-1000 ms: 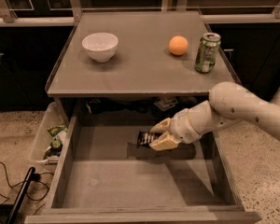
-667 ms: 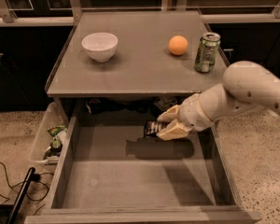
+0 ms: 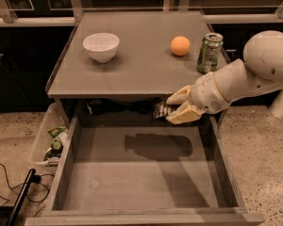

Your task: Pick rxbar chocolate from top drawer and place on counter

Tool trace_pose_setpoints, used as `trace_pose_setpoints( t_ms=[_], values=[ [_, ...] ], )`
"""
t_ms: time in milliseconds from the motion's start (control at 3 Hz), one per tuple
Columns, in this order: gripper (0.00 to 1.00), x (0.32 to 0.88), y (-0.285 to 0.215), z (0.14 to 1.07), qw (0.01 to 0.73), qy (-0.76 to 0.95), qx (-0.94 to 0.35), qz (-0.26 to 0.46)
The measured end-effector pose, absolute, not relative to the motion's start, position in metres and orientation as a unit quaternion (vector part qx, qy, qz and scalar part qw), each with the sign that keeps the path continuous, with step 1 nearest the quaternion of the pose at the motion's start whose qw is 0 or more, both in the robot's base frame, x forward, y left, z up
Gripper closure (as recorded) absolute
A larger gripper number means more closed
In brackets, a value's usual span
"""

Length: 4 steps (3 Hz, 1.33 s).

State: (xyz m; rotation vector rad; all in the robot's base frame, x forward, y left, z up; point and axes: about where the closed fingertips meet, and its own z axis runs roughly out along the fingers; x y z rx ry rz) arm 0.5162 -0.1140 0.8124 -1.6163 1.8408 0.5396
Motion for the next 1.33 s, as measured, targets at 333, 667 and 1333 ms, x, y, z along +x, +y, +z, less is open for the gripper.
trace_pose_setpoints(
  t_ms=[333, 667, 1333],
  values=[
    [1.00, 0.515, -0.111, 0.821, 0.320, 0.691, -0.616, 0.200],
    [1.00, 0.530, -0.101, 0.857, 0.331, 0.672, -0.641, 0.166],
    [1.00, 0.610, -0.065, 0.913, 0.366, 0.622, -0.676, 0.145]
  ],
)
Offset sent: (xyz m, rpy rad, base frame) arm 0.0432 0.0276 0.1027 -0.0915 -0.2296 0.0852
